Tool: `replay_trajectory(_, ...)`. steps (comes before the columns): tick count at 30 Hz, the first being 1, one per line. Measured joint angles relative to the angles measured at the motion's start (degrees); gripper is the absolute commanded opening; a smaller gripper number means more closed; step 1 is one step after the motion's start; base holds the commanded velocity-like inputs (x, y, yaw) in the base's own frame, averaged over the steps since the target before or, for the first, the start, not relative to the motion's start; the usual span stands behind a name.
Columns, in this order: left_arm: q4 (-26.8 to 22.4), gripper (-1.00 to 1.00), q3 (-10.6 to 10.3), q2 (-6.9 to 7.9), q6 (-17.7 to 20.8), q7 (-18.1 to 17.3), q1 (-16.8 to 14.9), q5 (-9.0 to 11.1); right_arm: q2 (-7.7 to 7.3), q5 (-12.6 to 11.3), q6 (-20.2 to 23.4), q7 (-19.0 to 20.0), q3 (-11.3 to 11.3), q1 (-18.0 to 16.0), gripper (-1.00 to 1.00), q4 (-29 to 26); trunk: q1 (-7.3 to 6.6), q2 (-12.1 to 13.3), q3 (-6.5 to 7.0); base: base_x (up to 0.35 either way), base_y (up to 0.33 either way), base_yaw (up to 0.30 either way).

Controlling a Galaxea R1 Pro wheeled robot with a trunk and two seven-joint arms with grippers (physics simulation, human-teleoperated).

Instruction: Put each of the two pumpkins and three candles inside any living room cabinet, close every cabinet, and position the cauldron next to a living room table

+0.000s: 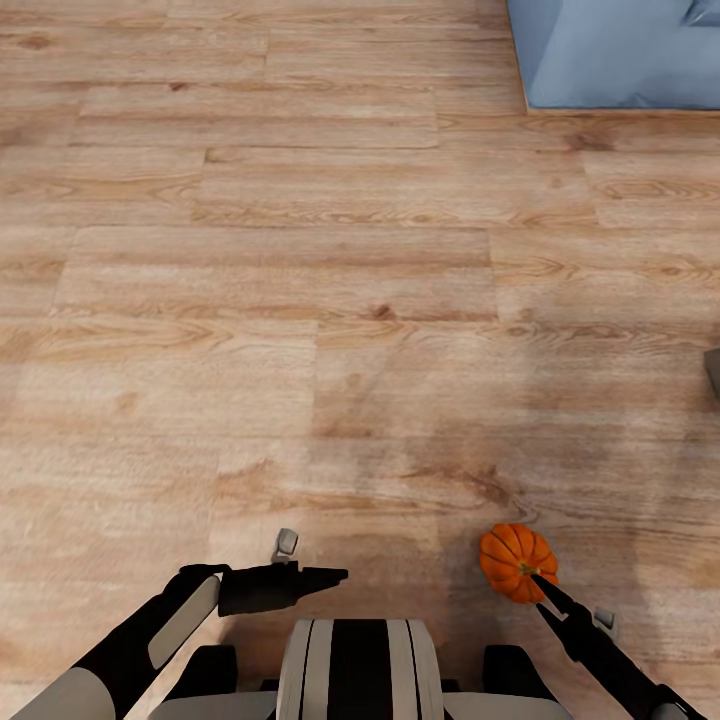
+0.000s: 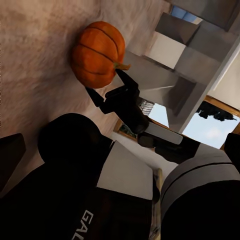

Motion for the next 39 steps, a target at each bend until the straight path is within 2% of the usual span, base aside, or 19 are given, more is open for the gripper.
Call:
replay_trajectory(20, 0.1, 1.0, 0.1, 0.01, 0.0, 0.1, 0.0, -0.2, -0.08, -0.4, 0.4, 2.1, 0.1, 0.0, 1.0, -0.1, -0.01, 0.0, 0.0, 0.081, 0.036, 0.0)
replay_trajectory(21, 0.1, 1.0, 0.0, 0.01, 0.0, 0.1, 0.0, -0.1, -0.06, -0.4, 0.4, 2.3, 0.1, 0.0, -1.0, -0.1, -0.01, 0.0, 0.0, 0.072, 0.003, 0.0)
replay_trajectory(39, 0.1, 1.0, 0.0, 0.01, 0.0, 0.0, 0.0, -0.1, -0.18, -0.3, 0.4, 2.1, 0.2, 0.0, -1.0, -0.1, -0.03, 0.0, 0.22, 0.007, 0.0, 0.0)
